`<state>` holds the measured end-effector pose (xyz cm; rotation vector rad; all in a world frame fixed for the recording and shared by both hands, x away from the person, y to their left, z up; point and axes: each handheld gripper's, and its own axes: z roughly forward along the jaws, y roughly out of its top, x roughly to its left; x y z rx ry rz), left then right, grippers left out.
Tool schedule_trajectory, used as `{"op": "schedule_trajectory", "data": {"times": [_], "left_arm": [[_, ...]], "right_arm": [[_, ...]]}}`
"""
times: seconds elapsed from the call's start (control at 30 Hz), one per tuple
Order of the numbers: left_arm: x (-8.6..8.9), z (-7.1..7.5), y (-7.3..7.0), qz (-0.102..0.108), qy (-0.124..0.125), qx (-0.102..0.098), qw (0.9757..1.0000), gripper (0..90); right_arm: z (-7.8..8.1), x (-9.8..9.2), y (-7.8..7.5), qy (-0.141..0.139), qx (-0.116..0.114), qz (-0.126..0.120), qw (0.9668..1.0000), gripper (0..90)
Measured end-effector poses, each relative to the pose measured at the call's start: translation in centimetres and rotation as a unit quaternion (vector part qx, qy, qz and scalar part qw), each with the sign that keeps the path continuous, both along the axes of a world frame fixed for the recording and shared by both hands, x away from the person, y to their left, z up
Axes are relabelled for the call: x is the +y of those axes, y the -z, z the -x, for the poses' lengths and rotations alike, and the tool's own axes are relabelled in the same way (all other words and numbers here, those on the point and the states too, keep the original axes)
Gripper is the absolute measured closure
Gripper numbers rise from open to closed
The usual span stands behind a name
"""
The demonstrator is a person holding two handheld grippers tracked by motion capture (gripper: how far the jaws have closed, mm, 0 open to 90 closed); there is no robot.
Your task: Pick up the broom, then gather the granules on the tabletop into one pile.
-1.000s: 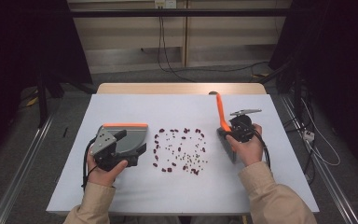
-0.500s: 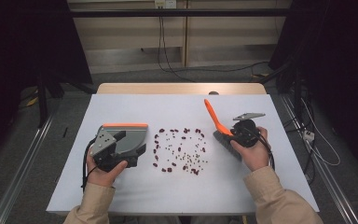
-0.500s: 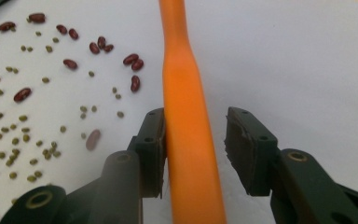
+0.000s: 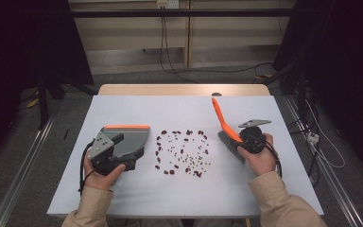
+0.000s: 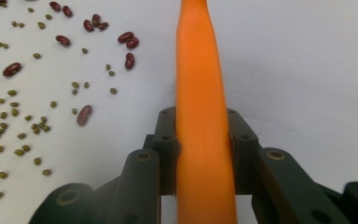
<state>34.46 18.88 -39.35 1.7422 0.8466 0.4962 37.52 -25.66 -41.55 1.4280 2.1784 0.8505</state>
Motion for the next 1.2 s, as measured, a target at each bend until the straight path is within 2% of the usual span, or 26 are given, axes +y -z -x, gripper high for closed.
{"op": "schedule_trajectory", "data": {"times": [0.03,0.07,0.1,0.17,0.27,0.33,0.57,0.73,0.83,1.1,1.2], "left_arm": [[0.1,0.0,0.0,0.0,-0.001,0.0,1.0,9.2],[0.3,0.0,0.0,0.0,-0.002,0.0,1.0,9.2],[0.3,0.0,0.1,0.001,-0.003,0.0,1.0,9.2],[0.6,0.1,0.1,-0.002,-0.004,0.001,1.0,9.2],[0.8,0.0,0.2,-0.004,-0.005,0.002,1.0,9.1],[1.1,0.0,0.3,-0.007,-0.008,0.005,0.9999,9.2],[2.1,-0.2,0.9,-0.001,-0.007,0.011,0.9999,7.0],[2.5,-0.2,1.3,0.006,0.008,0.012,0.9999,5.0],[2.7,-0.1,1.5,0.008,0.012,0.014,0.9998,4.0],[3.2,0.1,1.9,0.013,0.027,0.016,0.9994,3.7],[3.3,0.2,1.8,0.016,0.025,0.014,0.9994,3.7]], "right_arm": [[0.0,0.0,0.1,-0.004,-0.005,-0.007,1.0,70.9],[0.1,0.0,0.1,0.006,0.0,-0.015,0.9999,70.9],[0.1,0.0,0.0,0.015,0.002,-0.012,0.9998,70.9],[0.0,0.0,0.0,0.024,0.012,-0.032,0.9991,71.1],[0.0,0.2,0.0,0.022,0.008,-0.027,0.9994,71.2],[-0.1,0.4,-0.1,0.021,0.005,-0.031,0.9993,71.2],[-0.9,1.1,-0.5,-0.003,-0.028,-0.053,0.9982,71.3],[-2.1,1.7,-0.9,-0.006,-0.038,-0.053,0.9979,71.3],[-2.6,1.9,-0.8,-0.006,-0.042,-0.063,0.9971,71.3],[-3.9,2.6,-0.5,-0.015,-0.057,-0.057,0.9966,71.3],[-4.4,2.6,-0.5,-0.018,-0.064,-0.057,0.9962,71.2]]}}
